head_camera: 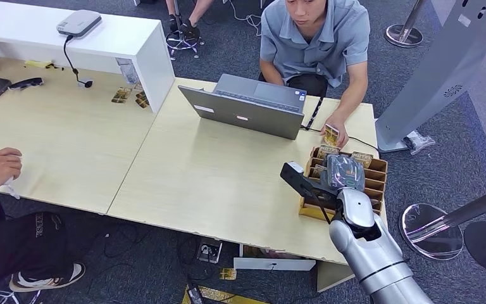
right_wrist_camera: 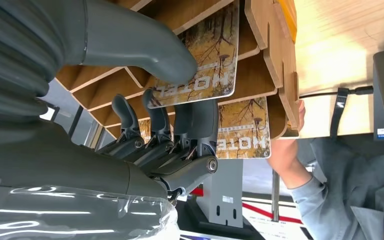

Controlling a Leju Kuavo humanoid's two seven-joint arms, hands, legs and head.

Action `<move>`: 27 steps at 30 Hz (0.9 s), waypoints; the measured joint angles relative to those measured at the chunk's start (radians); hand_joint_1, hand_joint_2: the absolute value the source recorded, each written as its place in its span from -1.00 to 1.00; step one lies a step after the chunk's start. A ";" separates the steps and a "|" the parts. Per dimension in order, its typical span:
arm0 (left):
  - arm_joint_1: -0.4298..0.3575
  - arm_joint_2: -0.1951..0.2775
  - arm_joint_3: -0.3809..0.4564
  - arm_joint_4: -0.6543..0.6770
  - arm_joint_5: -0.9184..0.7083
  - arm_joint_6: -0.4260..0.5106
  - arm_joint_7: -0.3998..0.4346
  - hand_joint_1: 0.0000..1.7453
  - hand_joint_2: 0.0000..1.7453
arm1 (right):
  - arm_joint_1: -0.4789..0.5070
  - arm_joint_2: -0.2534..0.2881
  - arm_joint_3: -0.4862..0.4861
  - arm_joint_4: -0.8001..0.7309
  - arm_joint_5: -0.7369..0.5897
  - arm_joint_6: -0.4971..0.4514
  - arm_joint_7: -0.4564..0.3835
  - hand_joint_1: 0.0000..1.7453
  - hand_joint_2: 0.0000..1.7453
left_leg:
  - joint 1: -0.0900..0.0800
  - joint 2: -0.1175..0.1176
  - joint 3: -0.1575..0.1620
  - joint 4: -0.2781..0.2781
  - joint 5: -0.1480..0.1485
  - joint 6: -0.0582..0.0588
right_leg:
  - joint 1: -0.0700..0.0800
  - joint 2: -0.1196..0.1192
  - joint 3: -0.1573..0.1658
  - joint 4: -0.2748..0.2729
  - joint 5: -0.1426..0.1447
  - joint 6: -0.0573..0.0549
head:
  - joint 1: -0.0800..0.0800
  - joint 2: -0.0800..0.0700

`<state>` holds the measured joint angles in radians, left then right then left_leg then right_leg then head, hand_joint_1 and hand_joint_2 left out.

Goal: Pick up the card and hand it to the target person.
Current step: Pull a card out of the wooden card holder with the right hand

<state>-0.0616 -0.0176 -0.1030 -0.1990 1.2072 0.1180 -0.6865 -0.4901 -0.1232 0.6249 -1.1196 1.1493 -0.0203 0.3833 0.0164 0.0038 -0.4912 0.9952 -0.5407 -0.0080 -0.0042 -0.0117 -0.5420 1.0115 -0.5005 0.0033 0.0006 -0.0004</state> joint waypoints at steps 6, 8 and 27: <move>0.000 -0.003 0.000 0.000 0.001 0.004 -0.009 -1.00 -1.00 | 0.001 0.000 0.000 0.000 0.002 -0.012 -0.005 0.54 1.00 | 0.000 0.000 0.000 0.000 0.000 0.000 | 0.000 0.000 0.000 0.000 0.000 0.000 | 0.000 0.000; 0.000 -0.004 0.000 0.000 0.001 0.004 -0.010 -1.00 -1.00 | 0.001 0.000 -0.001 -0.001 0.003 -0.012 -0.005 0.54 1.00 | 0.000 0.000 0.001 0.000 0.000 0.000 | 0.000 0.000 0.000 0.000 0.000 0.000 | 0.000 0.000; 0.000 -0.005 0.000 0.000 0.002 -0.002 0.000 -1.00 -1.00 | 0.019 -0.012 -0.001 -0.060 0.049 -0.013 -0.007 1.00 1.00 | 0.000 0.000 0.000 0.000 0.000 0.000 | 0.000 0.000 0.000 0.000 0.000 0.000 | 0.000 0.000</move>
<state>-0.0613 -0.0225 -0.1030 -0.1991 1.2087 0.1158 -0.6867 -0.4715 -0.1348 0.6237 -1.1797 1.1982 -0.0338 0.3759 0.0164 0.0039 -0.4909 0.9955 -0.5407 -0.0080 -0.0042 -0.0116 -0.5419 1.0115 -0.5004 0.0033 0.0006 -0.0004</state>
